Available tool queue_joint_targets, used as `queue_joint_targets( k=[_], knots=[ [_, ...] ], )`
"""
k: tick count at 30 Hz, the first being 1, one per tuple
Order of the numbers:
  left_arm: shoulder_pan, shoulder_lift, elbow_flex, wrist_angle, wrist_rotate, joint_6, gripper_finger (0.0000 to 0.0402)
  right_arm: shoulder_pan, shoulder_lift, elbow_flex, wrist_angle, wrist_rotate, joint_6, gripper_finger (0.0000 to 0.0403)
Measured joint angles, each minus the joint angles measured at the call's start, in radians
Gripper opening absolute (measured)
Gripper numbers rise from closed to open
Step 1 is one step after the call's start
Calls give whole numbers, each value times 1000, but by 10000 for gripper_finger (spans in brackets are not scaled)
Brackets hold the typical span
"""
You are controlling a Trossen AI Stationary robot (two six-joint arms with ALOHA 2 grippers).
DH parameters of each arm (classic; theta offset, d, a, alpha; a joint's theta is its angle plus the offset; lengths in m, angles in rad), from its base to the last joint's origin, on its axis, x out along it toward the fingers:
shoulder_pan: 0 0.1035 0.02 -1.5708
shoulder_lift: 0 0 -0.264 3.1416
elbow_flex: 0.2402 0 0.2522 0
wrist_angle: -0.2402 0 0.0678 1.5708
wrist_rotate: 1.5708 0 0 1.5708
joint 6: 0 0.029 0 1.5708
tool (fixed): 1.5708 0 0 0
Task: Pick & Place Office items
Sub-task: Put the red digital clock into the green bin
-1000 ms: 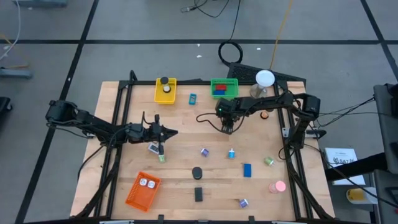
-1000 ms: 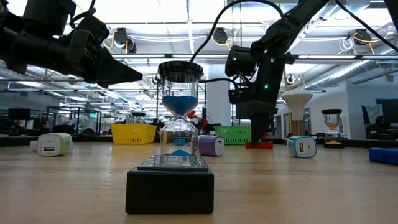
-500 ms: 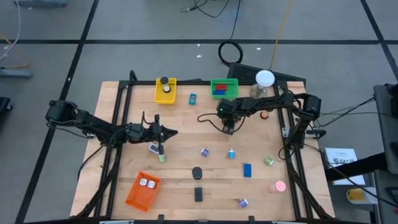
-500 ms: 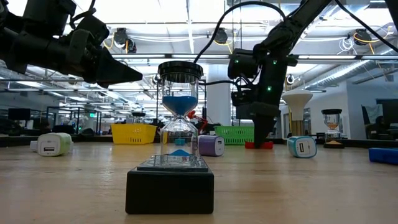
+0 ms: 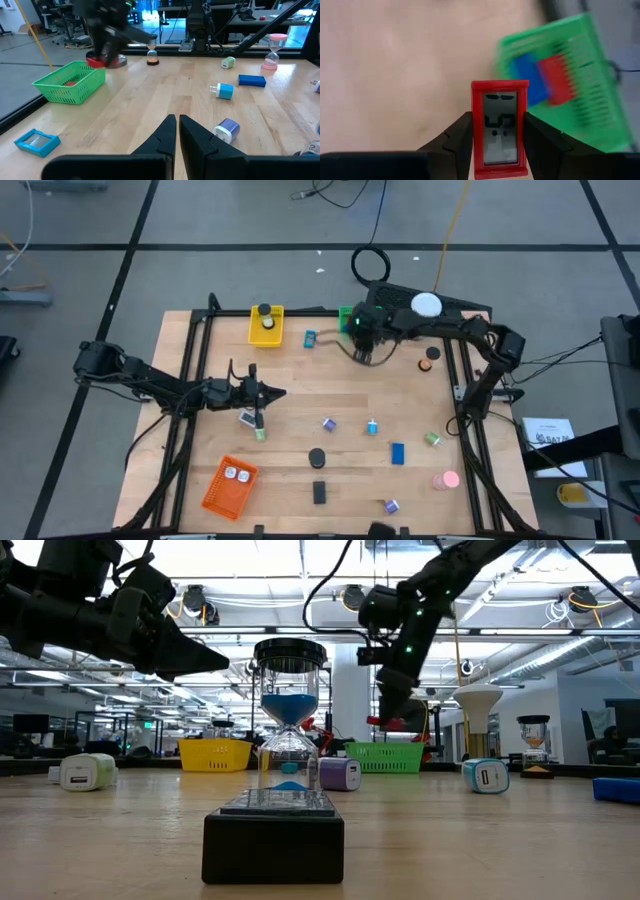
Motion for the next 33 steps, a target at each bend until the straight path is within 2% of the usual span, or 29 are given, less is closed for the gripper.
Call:
queue_joint_targets(
  k=[8,18,28,33],
  knots=[
    [0,0,0,0,0,0,26,-122,74,114,-8,-31,-157,138],
    [0,0,0,2,0,0,26,-162,234,187,-17,-117,-315,138],
    [0,0,0,2,0,0,26,-158,251,193,16,-187,-331,139],
    [0,0,0,2,0,0,26,-156,251,193,2,-188,-329,157]
  ],
)
